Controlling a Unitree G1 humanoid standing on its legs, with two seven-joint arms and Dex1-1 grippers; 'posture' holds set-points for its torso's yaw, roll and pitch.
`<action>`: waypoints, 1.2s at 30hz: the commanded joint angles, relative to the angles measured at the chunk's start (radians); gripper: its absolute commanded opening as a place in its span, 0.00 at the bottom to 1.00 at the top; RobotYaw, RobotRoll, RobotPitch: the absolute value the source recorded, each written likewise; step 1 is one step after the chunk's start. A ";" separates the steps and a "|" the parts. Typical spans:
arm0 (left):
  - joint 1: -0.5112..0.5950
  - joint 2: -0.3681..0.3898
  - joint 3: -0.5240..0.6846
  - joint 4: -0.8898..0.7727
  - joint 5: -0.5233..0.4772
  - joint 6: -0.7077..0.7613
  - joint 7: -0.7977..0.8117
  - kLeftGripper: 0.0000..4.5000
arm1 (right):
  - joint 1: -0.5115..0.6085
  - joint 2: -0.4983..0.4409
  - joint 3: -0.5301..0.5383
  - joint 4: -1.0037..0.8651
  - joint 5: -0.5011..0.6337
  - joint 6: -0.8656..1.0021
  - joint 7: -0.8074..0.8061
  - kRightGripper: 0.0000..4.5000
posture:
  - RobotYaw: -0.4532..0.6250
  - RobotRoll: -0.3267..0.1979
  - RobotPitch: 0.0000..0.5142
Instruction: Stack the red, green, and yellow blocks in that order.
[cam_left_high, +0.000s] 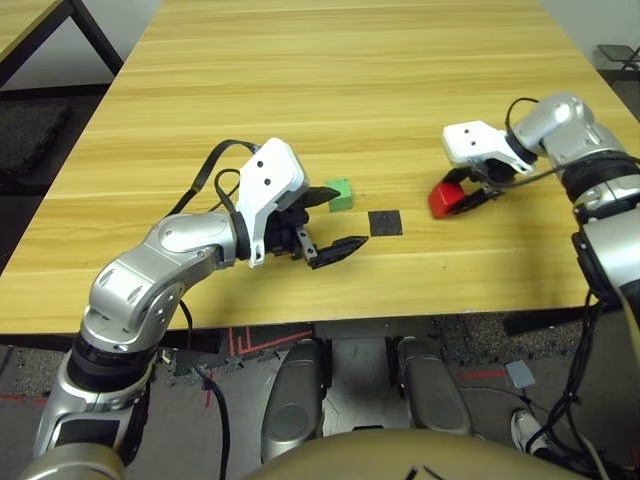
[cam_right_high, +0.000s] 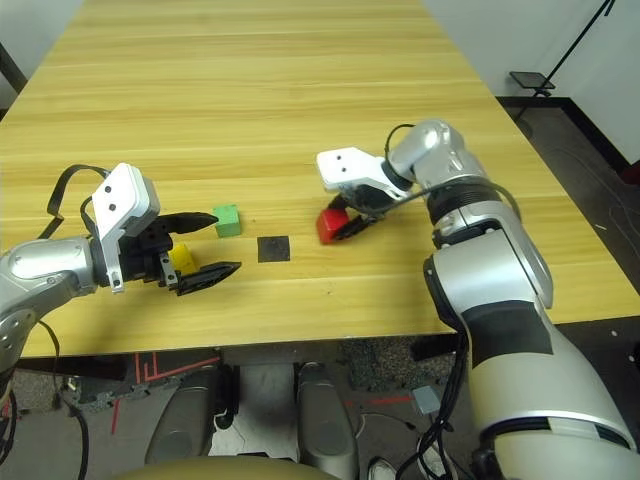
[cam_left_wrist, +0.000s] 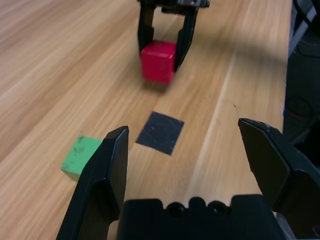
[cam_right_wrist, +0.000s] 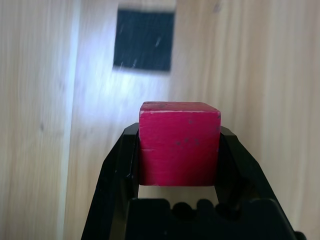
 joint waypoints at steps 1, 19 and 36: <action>-0.015 -0.010 -0.034 0.011 0.008 0.010 0.008 1.00 | 0.098 -0.004 0.025 -0.315 -0.001 0.287 -0.002 0.45 | 0.82 0.06 0.23; -0.048 -0.068 -0.056 0.078 0.087 -0.019 0.051 1.00 | 0.219 0.051 0.100 -0.565 -0.062 0.547 -0.199 0.45 | 0.87 0.04 0.22; -0.096 -0.052 -0.055 0.172 0.141 -0.061 0.033 1.00 | 0.243 0.071 0.113 -0.543 -0.034 0.472 -0.180 0.61 | 0.89 0.06 0.26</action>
